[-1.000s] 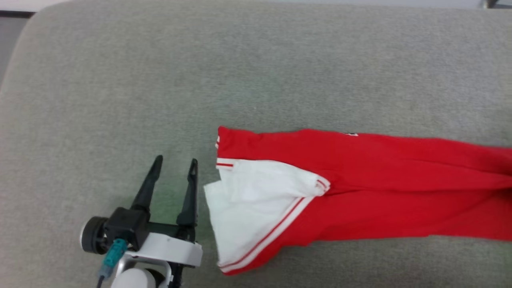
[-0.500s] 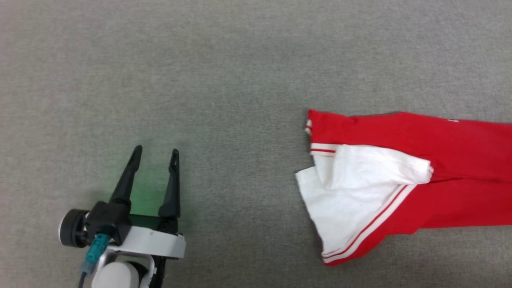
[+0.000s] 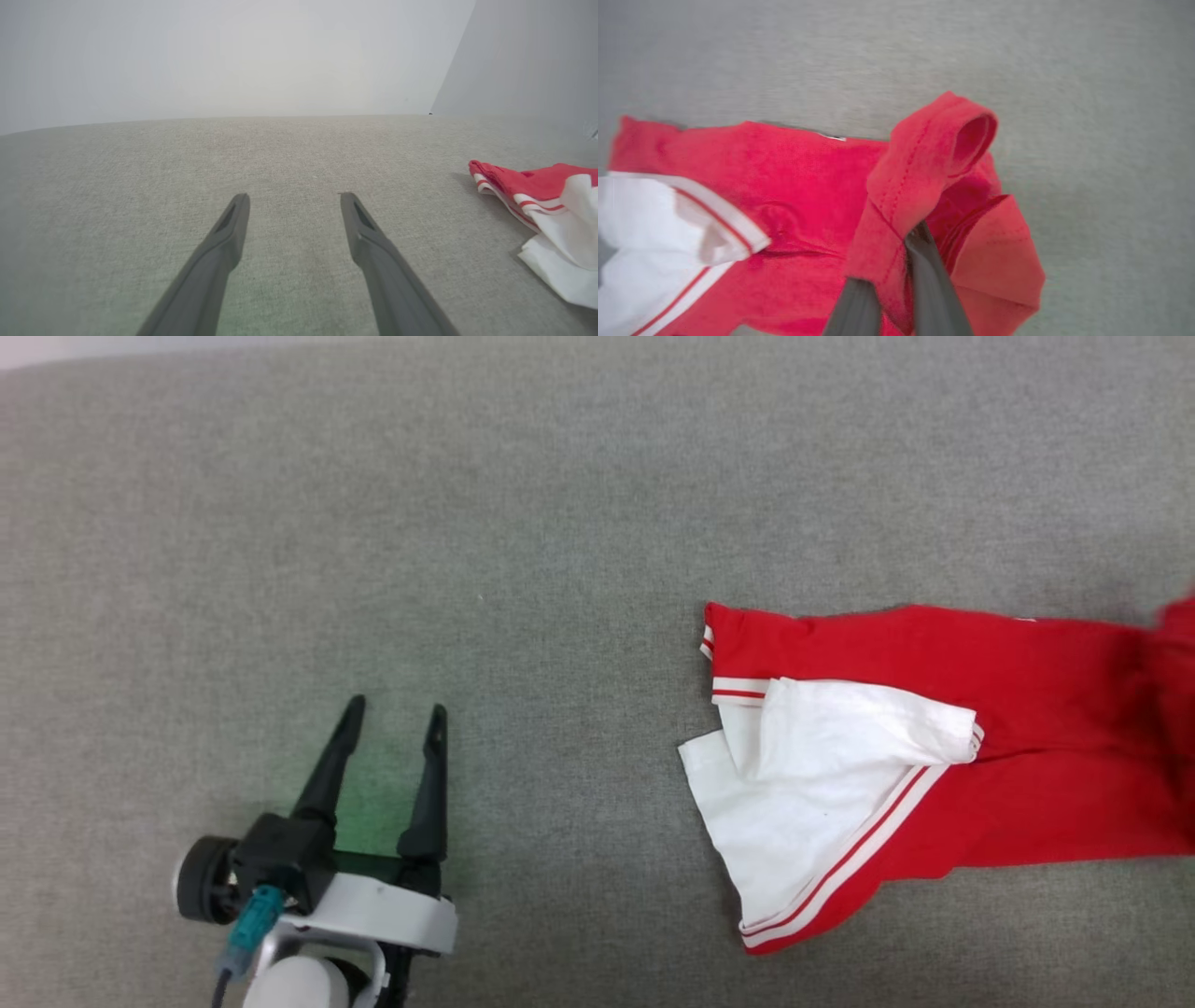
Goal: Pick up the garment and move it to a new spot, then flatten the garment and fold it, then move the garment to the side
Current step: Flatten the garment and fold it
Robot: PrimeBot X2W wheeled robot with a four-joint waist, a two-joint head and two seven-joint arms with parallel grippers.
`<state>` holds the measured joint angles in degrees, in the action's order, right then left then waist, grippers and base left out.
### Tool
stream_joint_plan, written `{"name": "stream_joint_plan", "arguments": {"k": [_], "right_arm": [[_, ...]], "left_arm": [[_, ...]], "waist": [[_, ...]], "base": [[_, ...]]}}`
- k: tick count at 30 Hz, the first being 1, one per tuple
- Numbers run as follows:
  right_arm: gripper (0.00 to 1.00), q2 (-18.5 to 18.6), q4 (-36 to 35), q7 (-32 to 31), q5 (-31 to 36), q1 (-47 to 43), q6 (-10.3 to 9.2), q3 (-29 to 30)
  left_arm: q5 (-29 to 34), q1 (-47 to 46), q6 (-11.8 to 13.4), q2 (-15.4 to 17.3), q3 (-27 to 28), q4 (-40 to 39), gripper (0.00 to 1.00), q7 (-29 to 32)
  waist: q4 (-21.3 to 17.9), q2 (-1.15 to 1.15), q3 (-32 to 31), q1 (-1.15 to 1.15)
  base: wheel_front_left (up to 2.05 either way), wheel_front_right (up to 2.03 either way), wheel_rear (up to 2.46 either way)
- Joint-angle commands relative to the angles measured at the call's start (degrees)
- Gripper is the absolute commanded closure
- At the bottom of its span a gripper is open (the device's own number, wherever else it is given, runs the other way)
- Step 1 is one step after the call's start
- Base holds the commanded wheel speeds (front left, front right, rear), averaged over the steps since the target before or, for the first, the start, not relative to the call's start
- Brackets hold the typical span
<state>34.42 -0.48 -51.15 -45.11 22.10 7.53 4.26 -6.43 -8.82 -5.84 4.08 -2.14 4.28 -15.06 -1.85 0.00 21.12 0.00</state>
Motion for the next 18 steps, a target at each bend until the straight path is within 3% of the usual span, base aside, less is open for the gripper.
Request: {"name": "stream_joint_plan", "arguments": {"k": [1,7,18], "right_arm": [[1.00,-0.99,-1.93,-0.96,-1.12,0.89,-0.10,-1.76],[1.00,-5.03,-8.30,-4.79,-3.53,2.43,-0.10,-7.49],[1.00,-10.75,-12.08,-8.00,-2.95,4.73,-0.10,-14.68]], "left_arm": [[-0.10,0.28,-0.24,-0.14,-0.19,0.38,0.00,-0.12],[-0.96,0.41,-0.36,-0.75,-1.15,1.15,0.00,-0.12],[-2.03,1.06,0.07,-1.19,-1.79,1.00,0.00,-0.12]], "waist": [[0.63,0.00,-1.26,0.00],[3.42,0.00,-2.80,0.00],[7.14,0.00,-3.26,0.00]], "base": [[0.00,0.00,0.00],[0.00,0.00,0.00],[0.00,0.00,0.00]]}}
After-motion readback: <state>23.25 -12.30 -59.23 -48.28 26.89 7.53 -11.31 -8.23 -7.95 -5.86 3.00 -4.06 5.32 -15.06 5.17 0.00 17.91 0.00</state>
